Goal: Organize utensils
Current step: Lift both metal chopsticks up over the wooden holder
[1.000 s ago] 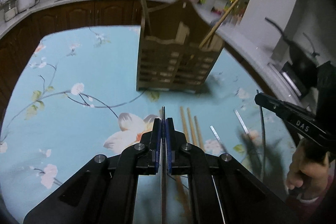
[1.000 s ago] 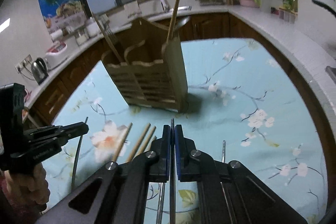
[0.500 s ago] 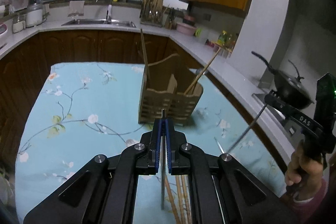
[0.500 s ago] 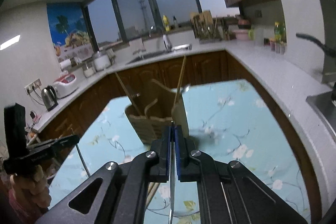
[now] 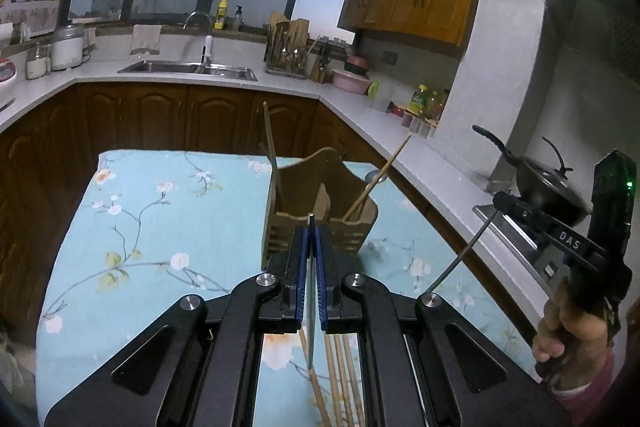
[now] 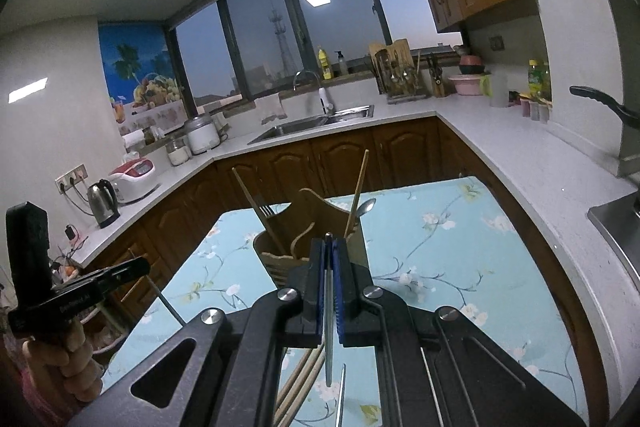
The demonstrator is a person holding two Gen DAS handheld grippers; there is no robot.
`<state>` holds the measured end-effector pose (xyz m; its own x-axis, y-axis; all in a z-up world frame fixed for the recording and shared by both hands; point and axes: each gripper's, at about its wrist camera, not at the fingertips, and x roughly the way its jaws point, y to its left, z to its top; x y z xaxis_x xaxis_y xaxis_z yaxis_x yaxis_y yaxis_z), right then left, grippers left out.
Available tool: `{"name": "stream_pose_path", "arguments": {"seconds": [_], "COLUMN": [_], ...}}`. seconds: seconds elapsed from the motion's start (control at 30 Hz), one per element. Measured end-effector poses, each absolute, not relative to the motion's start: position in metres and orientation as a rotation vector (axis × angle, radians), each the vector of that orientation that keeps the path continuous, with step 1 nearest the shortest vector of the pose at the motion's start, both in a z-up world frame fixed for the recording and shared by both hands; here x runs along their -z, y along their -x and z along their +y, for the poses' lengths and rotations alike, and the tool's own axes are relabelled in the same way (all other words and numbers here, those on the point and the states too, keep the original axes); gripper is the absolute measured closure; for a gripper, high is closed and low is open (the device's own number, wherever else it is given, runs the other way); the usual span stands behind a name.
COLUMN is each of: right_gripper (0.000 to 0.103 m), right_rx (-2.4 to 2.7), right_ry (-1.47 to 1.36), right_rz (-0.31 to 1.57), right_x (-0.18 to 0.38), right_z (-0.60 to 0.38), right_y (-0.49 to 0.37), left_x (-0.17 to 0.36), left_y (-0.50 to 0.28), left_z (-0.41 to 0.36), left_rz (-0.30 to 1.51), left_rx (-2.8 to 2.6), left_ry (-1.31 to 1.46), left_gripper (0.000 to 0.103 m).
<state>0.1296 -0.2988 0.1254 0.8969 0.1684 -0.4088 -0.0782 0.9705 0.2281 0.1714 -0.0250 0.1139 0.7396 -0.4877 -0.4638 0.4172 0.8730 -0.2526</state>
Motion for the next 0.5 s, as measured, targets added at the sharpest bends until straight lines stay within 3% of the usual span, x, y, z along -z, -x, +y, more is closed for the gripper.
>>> {"name": "stream_pose_path", "arguments": {"seconds": [0.5], "right_gripper": [0.099], "right_rx": [-0.099], "right_ry": [-0.238], "right_rz": [0.29], "right_x": [-0.171], "right_z": [-0.308], "right_y": [-0.171], "left_x": [-0.167], "left_y": [-0.218], "left_z": [-0.031], "left_rz": [0.393], "left_rx": [0.461], "left_ry": [0.165], "left_gripper": [0.099]}}
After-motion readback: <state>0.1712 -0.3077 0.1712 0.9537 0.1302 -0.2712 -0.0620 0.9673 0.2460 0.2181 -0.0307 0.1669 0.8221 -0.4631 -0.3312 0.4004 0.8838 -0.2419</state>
